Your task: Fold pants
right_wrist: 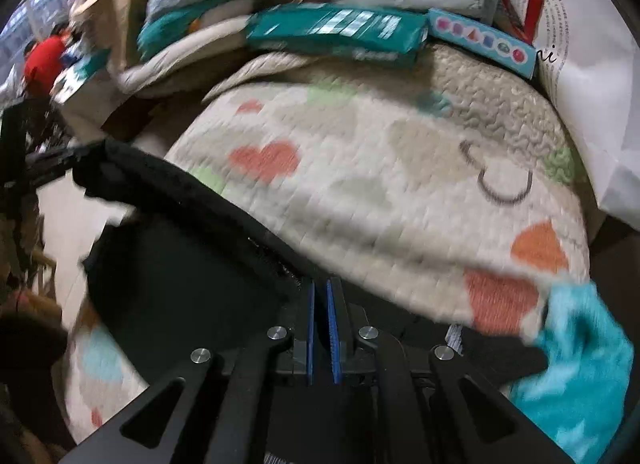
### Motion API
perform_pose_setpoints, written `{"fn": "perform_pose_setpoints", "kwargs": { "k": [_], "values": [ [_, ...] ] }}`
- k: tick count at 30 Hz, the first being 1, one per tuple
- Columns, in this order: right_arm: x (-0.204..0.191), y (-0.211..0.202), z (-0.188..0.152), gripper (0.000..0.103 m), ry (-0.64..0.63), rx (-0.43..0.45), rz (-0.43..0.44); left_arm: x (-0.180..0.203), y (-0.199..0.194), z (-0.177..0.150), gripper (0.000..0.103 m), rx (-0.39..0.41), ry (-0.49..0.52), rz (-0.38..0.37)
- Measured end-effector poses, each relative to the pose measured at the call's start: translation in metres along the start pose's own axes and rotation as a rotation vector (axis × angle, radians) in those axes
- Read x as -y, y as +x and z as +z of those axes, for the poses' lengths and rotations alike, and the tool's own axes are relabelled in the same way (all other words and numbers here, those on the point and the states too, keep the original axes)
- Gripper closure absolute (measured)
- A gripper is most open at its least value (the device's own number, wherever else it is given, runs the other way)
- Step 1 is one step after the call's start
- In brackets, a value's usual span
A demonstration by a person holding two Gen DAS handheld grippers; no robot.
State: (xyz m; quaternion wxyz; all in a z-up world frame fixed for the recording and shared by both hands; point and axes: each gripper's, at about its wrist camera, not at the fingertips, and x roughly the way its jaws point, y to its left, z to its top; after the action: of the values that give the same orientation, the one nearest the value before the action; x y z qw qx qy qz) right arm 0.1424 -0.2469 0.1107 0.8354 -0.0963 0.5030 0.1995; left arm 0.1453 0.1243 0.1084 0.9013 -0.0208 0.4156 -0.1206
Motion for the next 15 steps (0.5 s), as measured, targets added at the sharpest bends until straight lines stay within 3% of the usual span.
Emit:
{"fn": "perform_pose_setpoints", "kwargs": {
  "k": [5, 11, 15],
  "values": [
    [-0.029, 0.003, -0.061, 0.096, -0.039, -0.092, 0.006, 0.014, -0.017, -0.058, 0.087, -0.068, 0.044, 0.025],
    [-0.057, 0.022, -0.119, 0.096, -0.075, -0.221, 0.028, 0.022, -0.009, -0.111, 0.085, -0.205, 0.083, 0.104],
    [-0.073, 0.035, -0.144, 0.096, -0.137, -0.307, 0.000, 0.018, -0.007, -0.131, 0.071, -0.294, 0.104, 0.163]
  ]
}}
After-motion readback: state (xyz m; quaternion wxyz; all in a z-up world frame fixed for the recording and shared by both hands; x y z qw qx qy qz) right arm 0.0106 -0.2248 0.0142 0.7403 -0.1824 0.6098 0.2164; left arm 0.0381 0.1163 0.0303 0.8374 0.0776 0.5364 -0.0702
